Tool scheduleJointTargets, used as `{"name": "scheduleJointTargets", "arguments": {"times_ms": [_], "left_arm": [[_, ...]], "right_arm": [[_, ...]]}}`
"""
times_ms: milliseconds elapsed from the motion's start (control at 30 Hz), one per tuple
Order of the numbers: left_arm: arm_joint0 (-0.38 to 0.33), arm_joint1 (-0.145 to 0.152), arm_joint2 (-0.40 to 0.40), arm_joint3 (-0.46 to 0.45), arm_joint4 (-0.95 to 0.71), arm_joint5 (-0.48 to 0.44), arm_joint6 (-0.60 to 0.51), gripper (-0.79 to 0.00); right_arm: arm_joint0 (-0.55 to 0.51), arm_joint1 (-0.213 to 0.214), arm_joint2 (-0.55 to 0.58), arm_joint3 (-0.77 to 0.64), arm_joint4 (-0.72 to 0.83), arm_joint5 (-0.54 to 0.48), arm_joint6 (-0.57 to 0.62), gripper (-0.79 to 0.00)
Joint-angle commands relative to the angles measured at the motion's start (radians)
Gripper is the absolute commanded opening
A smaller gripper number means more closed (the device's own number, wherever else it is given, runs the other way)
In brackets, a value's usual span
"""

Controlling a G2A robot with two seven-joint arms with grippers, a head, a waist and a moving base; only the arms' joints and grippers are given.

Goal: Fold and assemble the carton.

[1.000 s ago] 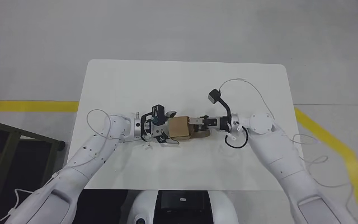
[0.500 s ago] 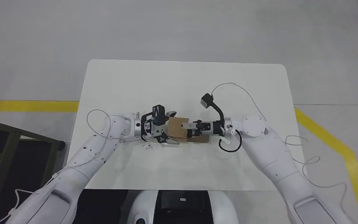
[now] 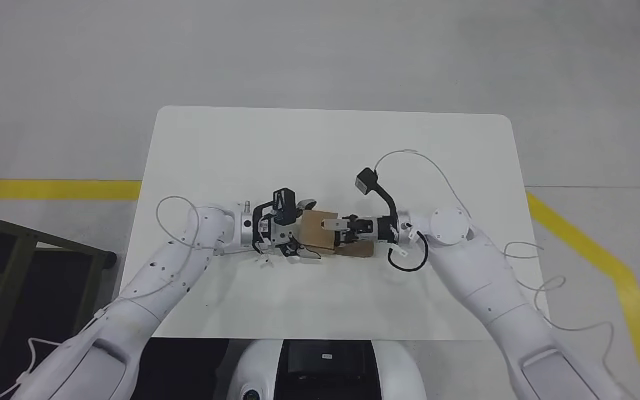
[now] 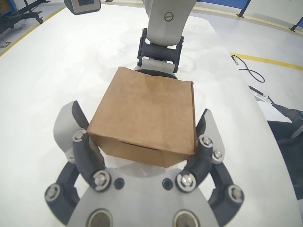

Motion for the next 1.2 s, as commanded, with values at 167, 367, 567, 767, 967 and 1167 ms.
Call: {"name": "scheduleJointTargets", "arguments": {"times_ms": [167,367,567,767,967,1167], "left_arm": [[0.001,-0.001,-0.001,0.001,0.003,0.001,0.002,0.0],[0.0,0.0,-0.01,-0.007,0.006,0.005,0.004,0.0],[0.004,0.002,-0.015,-0.012,0.008,0.003,0.003,0.0],[0.008,0.002,-0.019,-0.013,0.005,0.001,0.0,0.0],[0.01,0.003,-0.022,-0.007,0.008,-0.003,-0.001,0.0],[0.015,0.004,-0.027,-0.005,0.004,-0.006,0.001,0.0]], "right_arm": [[-0.001,-0.005,-0.006,0.004,0.002,-0.003,0.0,0.0],[0.005,-0.009,-0.008,0.007,-0.003,0.0,0.005,0.0],[0.003,-0.013,-0.013,0.012,-0.01,0.009,-0.006,0.0],[0.006,-0.011,0.001,0.012,-0.016,0.016,-0.009,0.0],[0.004,0.014,0.068,-0.012,-0.047,0.063,-0.018,0.0],[-0.036,0.055,0.161,-0.089,-0.14,0.119,-0.024,0.0]]}}
